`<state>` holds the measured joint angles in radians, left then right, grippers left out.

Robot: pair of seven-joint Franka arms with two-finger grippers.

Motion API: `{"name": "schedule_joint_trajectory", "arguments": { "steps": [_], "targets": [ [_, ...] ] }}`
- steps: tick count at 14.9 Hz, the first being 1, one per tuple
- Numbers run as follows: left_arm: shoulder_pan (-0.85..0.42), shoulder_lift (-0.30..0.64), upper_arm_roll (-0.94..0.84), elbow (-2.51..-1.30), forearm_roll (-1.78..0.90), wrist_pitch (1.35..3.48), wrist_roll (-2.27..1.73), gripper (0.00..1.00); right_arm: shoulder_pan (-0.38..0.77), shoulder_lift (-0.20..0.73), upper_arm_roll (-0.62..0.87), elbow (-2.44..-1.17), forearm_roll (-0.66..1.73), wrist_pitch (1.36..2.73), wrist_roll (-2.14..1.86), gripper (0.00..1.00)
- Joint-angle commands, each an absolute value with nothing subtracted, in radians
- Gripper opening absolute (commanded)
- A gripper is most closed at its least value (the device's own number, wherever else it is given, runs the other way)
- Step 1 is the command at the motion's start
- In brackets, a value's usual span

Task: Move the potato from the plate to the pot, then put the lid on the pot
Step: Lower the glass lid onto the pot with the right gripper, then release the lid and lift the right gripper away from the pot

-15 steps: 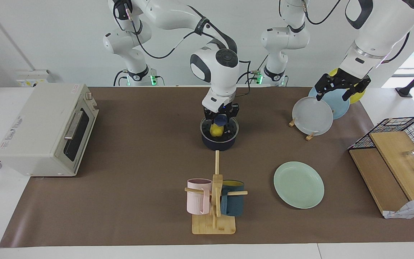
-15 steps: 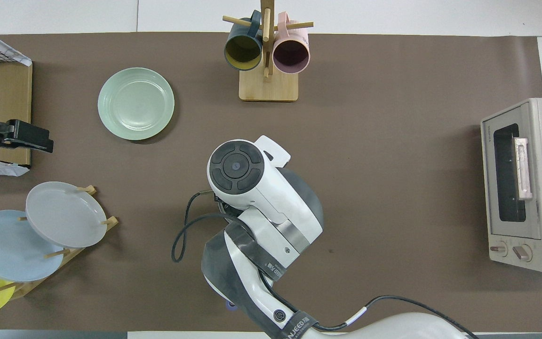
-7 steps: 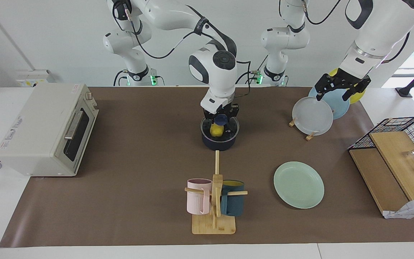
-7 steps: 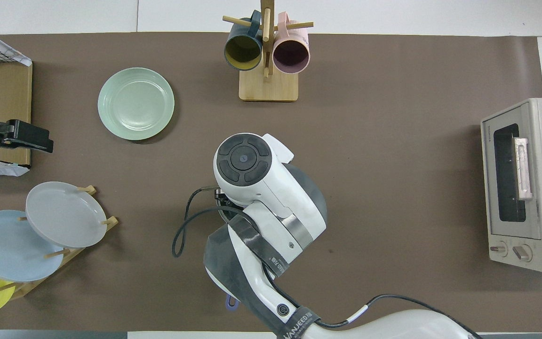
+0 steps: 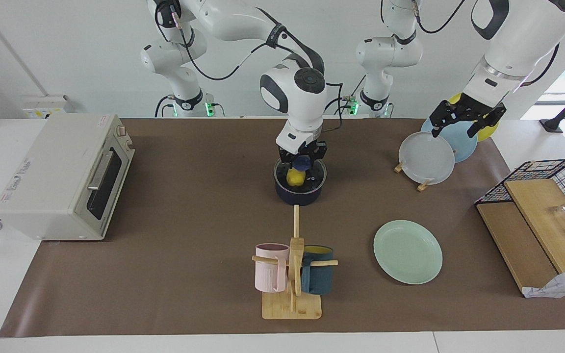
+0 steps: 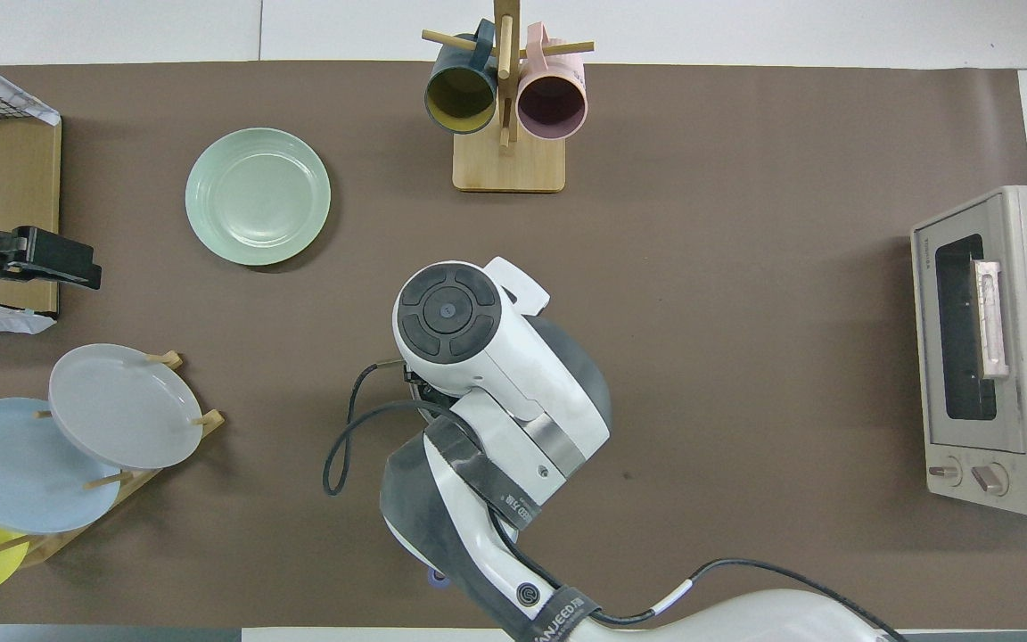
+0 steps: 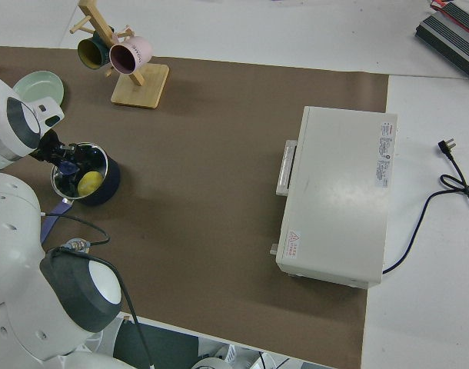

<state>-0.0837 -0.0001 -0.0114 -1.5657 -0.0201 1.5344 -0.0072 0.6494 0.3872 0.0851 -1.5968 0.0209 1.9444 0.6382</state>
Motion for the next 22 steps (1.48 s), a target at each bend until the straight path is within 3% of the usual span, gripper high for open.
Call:
{"name": "schedule_joint_trajectory", "arguments": {
  "steps": [1, 2, 3, 11, 15, 19, 22],
  "targets": [
    [-0.072, -0.009, -0.018, -1.575, -0.003, 1.525, -0.002, 1.0, 0.646, 0.4, 0.089, -1.603, 0.006, 1.95, 0.652, 0.0],
    [-0.071, -0.009, -0.018, -1.575, -0.002, 1.525, -0.002, 1.0, 0.646, 0.4, 0.089, -1.605, 0.006, 1.951, 0.652, 0.36],
    [-0.072, -0.009, -0.018, -1.575, -0.002, 1.525, -0.002, 1.0, 0.646, 0.4, 0.089, -1.605, 0.005, 1.963, 0.652, 0.99],
    [-0.072, -0.009, -0.018, -1.575, -0.003, 1.525, -0.002, 1.0, 0.615, 0.388, 0.08, -1.464, 0.002, 1.823, 0.649, 1.0],
    [-0.072, -0.009, -0.018, -1.575, -0.003, 1.525, -0.002, 1.0, 0.462, 0.309, 0.083, -1.407, 0.005, 1.659, 0.571, 1.0],
    [-0.072, -0.009, -0.018, -1.575, -0.003, 1.525, -0.002, 1.0, 0.292, 0.163, 0.078, -1.422, 0.002, 1.508, 0.408, 1.0],
    [-0.072, -0.009, -0.018, -1.575, -0.003, 1.525, -0.002, 1.0, 0.165, 0.109, 0.078, -1.431, -0.002, 1.436, 0.304, 1.0]
  ]
}}
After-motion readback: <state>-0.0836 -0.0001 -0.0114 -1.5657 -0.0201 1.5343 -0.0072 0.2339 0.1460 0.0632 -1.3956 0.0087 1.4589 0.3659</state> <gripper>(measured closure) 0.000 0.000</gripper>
